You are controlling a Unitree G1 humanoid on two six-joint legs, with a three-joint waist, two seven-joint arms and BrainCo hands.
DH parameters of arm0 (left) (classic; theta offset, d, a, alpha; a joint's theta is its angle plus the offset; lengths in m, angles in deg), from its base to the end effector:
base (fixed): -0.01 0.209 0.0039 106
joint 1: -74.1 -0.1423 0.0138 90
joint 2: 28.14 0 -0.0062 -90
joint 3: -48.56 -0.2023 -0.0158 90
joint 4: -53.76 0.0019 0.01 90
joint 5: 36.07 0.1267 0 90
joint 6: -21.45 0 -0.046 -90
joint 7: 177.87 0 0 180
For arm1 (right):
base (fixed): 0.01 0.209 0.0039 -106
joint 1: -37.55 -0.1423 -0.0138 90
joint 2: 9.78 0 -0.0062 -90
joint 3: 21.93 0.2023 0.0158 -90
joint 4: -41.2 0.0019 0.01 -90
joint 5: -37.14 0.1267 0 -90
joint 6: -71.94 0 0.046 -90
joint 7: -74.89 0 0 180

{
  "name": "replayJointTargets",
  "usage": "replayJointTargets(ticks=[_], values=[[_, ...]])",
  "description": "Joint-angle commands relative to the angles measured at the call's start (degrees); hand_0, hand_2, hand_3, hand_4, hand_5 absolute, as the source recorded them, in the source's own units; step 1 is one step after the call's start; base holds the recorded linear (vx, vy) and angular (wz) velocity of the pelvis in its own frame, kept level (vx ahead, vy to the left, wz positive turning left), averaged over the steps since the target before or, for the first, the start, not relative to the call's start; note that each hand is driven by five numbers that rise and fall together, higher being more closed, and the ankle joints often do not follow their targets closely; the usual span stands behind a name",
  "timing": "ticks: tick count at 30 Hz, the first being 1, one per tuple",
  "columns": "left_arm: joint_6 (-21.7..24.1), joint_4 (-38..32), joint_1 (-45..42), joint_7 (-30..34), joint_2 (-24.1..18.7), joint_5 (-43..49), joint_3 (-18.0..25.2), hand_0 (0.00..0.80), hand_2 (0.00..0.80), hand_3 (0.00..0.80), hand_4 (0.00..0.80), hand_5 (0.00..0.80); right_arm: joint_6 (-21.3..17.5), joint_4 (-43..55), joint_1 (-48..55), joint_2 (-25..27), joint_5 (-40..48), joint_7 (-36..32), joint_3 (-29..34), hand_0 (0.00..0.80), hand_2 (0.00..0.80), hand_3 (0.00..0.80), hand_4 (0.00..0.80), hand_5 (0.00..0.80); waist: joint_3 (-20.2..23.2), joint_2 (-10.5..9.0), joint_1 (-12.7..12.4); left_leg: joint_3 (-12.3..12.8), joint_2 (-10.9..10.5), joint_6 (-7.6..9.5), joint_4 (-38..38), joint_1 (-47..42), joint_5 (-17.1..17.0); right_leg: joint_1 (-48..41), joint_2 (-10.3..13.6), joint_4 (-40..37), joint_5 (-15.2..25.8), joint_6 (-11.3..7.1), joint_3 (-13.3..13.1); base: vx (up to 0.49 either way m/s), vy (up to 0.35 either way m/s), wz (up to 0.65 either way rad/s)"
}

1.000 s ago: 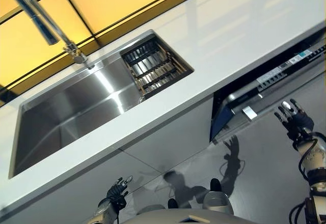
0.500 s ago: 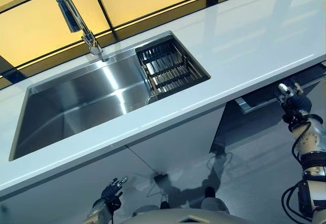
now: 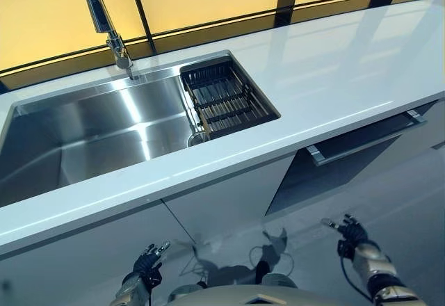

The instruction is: Take plates into dishwasher

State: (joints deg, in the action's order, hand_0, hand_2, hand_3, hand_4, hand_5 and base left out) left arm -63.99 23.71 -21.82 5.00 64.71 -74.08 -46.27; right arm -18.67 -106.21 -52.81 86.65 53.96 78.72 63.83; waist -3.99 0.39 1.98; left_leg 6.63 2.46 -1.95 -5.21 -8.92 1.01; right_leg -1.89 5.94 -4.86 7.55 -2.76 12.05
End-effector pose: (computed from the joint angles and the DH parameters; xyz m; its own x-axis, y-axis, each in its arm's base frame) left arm 0.0615 0.2258 -0.1181 0.4913 0.1622 -0.8557 -0.4742 0.8740 -0.1066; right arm 0.1069 -0.2758 -0.0904 0.5385 -0.3472 -0.7678 0.2083 0.9377 -0.2779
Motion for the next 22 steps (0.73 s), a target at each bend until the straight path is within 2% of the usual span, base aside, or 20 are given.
replayJointTargets(ticks=[1,13,22], values=[[2.28,2.7,4.31,0.35,-0.6,-1.81,1.13,0.0,0.0,0.0,0.0,0.0,-3.83,-3.68,-3.58,-2.56,-4.81,-2.08,-3.34,0.0,0.0,0.0,0.0,0.0,-0.03,-0.84,-1.83,2.6,-1.77,1.56,1.08,2.27,0.58,-3.41,-1.94,2.3,-6.86,-1.65,-0.93,0.021,0.058,0.18],[-0.03,5.49,5.63,1.82,2.09,-0.3,-1.44,0.0,0.0,0.0,0.0,0.0,-4.19,-5.05,-2.49,-7.02,-10.62,-9.24,-9.94,0.0,0.0,0.0,0.0,0.0,-0.04,-1.24,-3.42,0.34,-2.1,1.44,1.15,2.23,0.22,-4.64,-1.73,3.35,-8.01,-1.37,1.72,0.021,0.047,0.19],[-1.0,4.77,5.69,1.91,1.72,-0.72,-2.21,0.0,0.0,0.0,0.0,0.0,-3.75,-4.73,-2.5,-7.44,-8.98,-8.2,-10.95,0.0,0.0,0.0,0.0,0.0,-0.34,-1.13,-4.31,-1.19,-2.75,1.61,1.35,2.28,0.33,-4.69,-1.24,4.1,-8.3,-1.62,2.74,0.022,0.009,0.08]])
